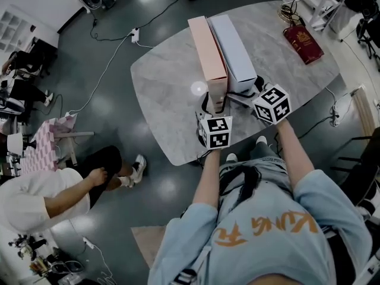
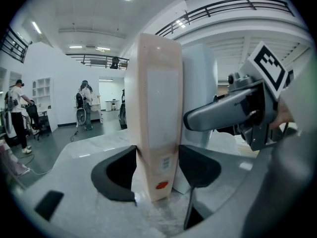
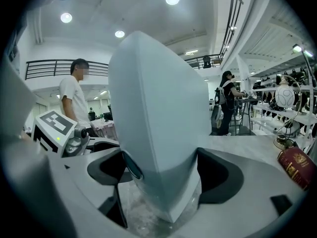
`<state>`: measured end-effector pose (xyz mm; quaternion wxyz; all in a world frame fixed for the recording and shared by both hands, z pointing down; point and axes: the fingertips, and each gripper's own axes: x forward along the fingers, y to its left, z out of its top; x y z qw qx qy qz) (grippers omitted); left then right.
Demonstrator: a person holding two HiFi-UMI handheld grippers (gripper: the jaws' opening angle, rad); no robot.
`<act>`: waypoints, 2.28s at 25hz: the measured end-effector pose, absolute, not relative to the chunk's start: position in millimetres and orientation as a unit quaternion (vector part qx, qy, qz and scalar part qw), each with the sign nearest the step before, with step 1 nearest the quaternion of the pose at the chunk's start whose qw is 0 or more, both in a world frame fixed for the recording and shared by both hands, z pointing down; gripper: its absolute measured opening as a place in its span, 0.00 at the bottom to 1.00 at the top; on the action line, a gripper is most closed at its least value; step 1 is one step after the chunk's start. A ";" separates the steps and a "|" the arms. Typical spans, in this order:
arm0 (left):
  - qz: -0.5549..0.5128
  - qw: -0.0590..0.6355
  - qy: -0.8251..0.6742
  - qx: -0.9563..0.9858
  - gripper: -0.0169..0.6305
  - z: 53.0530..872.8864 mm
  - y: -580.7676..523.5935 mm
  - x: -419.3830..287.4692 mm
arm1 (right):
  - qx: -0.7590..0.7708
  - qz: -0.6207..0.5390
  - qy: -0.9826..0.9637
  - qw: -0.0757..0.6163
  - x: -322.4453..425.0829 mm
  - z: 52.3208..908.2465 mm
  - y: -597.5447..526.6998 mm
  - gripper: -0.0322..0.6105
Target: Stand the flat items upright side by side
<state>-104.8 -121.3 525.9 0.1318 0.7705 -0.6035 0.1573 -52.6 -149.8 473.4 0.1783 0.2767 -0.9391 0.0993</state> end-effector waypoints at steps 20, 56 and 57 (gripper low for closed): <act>0.139 0.142 -0.595 0.779 0.36 506.1 -119.7 -109.2 | 0.304 0.108 -0.938 0.124 -41.3 448.3 -165.4 0.76; 0.020 0.055 -0.661 0.748 0.05 361.4 -58.2 -71.0 | 0.374 0.056 -0.926 -0.010 61.0 340.7 -94.1 0.05; 0.016 0.054 -0.666 0.744 0.04 359.5 -55.5 -67.6 | 0.366 0.053 -0.929 -0.015 60.8 336.6 -88.7 0.05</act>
